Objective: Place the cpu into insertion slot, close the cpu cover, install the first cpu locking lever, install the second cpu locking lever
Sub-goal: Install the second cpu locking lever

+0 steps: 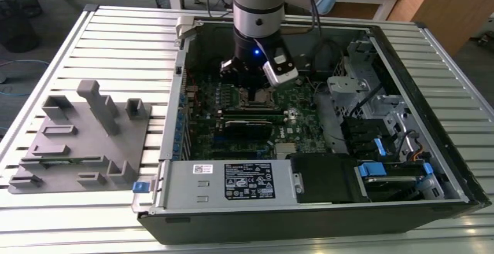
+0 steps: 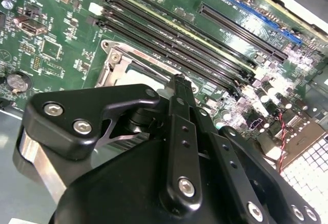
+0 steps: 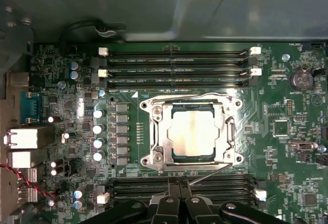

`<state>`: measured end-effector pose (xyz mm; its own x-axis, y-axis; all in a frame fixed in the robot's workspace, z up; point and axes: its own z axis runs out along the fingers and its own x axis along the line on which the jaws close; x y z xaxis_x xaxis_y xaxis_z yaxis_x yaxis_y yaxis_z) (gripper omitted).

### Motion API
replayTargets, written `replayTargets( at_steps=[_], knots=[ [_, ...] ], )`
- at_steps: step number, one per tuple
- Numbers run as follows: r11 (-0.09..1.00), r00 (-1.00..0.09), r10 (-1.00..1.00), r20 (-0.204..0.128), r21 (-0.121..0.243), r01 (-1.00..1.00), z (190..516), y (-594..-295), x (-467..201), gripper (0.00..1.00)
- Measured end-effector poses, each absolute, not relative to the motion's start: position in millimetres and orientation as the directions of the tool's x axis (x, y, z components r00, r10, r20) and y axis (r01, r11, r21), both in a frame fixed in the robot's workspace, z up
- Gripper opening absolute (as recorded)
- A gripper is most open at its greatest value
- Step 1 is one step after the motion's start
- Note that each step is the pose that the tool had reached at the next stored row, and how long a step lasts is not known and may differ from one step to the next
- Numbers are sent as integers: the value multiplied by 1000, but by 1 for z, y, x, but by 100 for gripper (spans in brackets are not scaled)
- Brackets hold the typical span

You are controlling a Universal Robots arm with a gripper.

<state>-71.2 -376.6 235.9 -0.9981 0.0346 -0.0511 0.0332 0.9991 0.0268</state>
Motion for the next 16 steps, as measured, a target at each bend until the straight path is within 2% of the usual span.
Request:
replayTargets(
  at_steps=[16],
  knots=[
    [999,-998,35,-51,26,33,221,-377,-77,11]
  ],
)
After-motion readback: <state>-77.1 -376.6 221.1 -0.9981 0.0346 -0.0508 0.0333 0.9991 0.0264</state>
